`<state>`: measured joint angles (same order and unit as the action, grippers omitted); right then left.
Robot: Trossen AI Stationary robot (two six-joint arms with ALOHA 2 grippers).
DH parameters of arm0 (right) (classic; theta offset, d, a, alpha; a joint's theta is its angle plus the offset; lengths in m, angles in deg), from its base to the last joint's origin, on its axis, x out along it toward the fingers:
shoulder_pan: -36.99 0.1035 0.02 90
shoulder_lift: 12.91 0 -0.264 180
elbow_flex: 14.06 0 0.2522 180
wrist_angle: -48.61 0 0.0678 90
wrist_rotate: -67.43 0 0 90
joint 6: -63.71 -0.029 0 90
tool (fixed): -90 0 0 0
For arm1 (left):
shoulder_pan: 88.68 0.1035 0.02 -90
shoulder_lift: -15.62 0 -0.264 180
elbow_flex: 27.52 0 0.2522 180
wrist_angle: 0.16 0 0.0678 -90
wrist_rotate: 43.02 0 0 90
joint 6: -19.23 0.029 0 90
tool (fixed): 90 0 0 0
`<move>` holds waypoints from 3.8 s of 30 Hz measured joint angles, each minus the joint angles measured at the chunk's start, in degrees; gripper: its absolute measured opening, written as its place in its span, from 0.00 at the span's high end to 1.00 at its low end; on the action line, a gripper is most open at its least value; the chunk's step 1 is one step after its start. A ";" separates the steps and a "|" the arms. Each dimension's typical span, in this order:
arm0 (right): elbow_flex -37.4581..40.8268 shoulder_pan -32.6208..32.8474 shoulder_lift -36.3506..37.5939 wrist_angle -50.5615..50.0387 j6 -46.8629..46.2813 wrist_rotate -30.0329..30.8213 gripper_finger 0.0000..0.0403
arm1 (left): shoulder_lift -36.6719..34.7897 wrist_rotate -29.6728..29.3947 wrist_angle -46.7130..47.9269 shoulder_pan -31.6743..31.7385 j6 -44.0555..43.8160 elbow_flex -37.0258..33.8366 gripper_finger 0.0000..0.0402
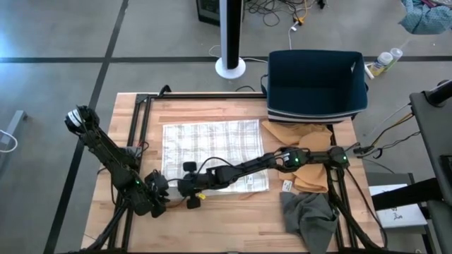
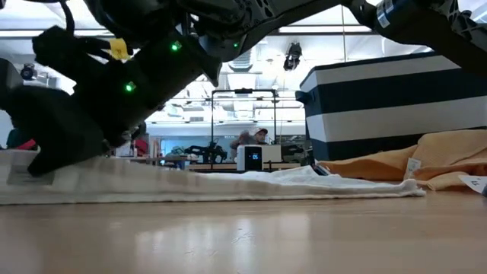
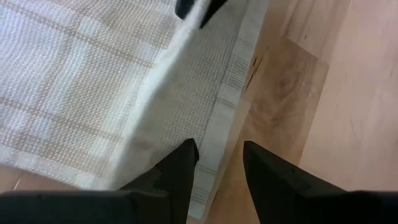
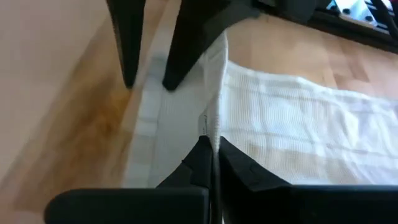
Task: Fold towel
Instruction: Fold the white towel
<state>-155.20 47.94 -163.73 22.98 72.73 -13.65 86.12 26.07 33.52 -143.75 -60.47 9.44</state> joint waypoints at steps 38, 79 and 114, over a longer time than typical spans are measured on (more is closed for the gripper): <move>5.78 2.82 -0.31 7.69 -4.97 1.66 0.88 | -0.26 0.91 0.67 0.04 -3.96 0.02 0.65; 4.86 3.83 -2.68 14.21 -21.37 -4.47 0.60 | -6.85 -1.39 -4.35 2.11 0.10 -4.72 0.72; 32.08 4.83 50.89 -29.05 -46.61 4.04 0.61 | -11.26 4.98 0.59 34.32 39.65 25.18 0.72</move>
<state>-123.13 52.77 -112.84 -6.06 26.12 -9.62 74.86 31.05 34.11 -109.43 -20.82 34.62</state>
